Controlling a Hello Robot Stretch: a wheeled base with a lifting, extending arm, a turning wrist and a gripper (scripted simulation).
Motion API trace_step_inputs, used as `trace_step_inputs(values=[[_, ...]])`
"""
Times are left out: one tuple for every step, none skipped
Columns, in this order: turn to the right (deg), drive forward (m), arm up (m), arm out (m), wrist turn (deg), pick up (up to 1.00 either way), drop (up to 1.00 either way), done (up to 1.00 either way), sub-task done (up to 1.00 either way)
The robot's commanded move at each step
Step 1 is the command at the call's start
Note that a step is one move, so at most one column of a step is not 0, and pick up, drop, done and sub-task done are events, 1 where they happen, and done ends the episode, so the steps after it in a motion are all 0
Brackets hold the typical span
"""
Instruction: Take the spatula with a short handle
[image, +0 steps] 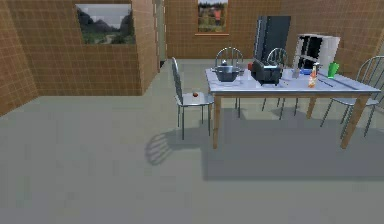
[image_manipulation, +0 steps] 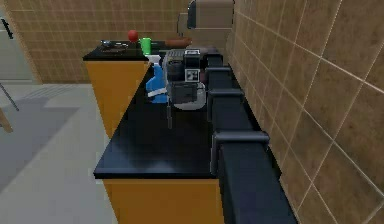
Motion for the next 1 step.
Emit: trace_step_inputs(values=[[0.0, 0.0, 0.0, 0.0, 0.0, 0.0, 0.0, 1.0, 0.0]])
